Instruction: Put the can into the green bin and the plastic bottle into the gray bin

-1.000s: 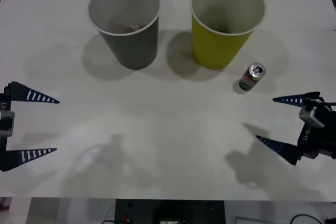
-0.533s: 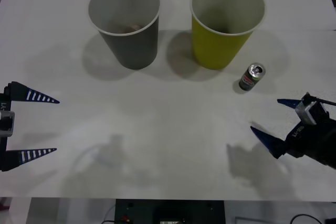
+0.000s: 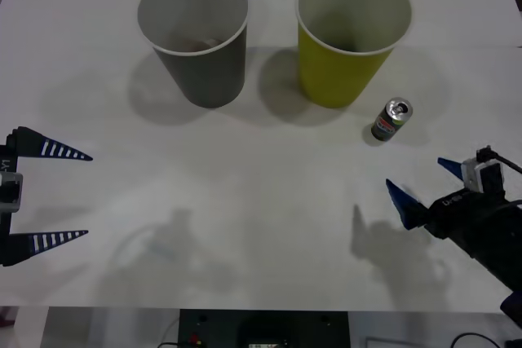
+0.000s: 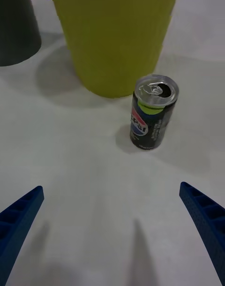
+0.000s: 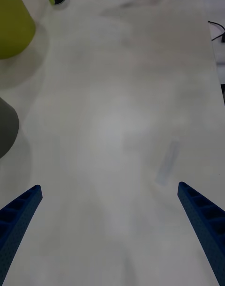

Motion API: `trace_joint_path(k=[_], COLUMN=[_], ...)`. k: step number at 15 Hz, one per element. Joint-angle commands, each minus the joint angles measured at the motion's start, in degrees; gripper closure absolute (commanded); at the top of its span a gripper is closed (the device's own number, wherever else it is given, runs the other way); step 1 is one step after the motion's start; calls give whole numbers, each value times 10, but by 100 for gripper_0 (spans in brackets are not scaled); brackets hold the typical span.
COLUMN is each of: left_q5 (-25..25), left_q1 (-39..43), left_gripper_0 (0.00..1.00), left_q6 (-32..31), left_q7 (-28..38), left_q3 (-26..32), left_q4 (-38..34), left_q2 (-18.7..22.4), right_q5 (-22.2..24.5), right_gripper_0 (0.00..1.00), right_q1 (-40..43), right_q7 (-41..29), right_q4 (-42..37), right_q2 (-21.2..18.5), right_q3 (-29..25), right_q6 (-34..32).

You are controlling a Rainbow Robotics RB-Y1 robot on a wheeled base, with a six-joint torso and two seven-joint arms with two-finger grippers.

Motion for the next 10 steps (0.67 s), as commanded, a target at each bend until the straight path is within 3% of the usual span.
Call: trace_joint_path(k=[1,4,10], left_q5=[0,0,0], left_q1=[0,0,0], left_gripper_0=[0,0,0], left_q6=[0,0,0], left_q7=[0,0,0], left_q3=[0,0,0], left_q4=[0,0,0], left_q2=[0,0,0], right_q5=[80,127,156], right_gripper_0=[0,0,0], right_q1=[-71,-127,-150], right_q7=[-92,-173,-248], right_q4=[69,155,243], right_q2=[39,91,153], right_q3=[99,173,180], right_q6=[84,151,182])
